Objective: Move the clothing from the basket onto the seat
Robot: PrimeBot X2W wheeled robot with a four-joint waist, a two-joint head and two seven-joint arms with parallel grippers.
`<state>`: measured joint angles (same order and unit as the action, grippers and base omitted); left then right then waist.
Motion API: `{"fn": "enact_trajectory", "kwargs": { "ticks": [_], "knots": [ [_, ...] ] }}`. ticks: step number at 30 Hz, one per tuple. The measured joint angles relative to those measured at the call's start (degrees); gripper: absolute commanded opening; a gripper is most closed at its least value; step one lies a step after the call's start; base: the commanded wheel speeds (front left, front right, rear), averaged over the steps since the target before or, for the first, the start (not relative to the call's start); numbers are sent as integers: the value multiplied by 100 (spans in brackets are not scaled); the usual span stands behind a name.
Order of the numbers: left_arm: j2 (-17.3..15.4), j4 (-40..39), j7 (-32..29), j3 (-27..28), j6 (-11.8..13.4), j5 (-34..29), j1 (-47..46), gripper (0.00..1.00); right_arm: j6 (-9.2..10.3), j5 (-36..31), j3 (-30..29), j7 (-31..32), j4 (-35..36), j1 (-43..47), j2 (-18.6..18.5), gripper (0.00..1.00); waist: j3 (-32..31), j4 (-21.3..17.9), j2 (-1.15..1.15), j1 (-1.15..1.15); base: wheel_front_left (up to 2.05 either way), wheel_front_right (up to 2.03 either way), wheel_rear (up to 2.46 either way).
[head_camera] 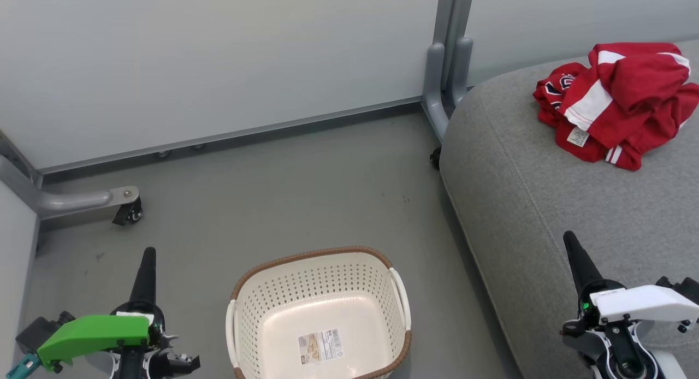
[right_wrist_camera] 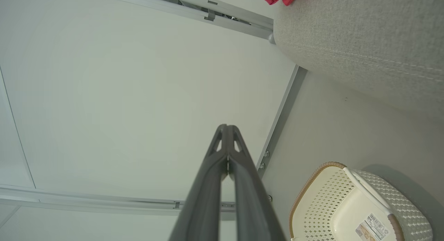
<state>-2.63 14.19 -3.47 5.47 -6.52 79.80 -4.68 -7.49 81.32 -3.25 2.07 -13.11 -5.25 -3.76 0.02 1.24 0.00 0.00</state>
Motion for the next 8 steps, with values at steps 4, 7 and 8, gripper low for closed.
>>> {"fn": "enact_trajectory", "kwargs": {
  "ticks": [4,7,8],
  "knots": [
    [-1,0,-42,12,-10,198,-7,0,0,169,-27,53,-15,-2,0,0,2,-16,0,0,0,0,0],
    [-1,0,-68,22,-13,313,-14,0,0,305,-49,87,-22,-6,0,0,4,-29,0,0,0,0,0],
    [-1,0,-83,26,-29,360,-15,0,0,348,-58,101,-24,-7,1,0,4,-33,0,0,0,0,0]
  ]
}}
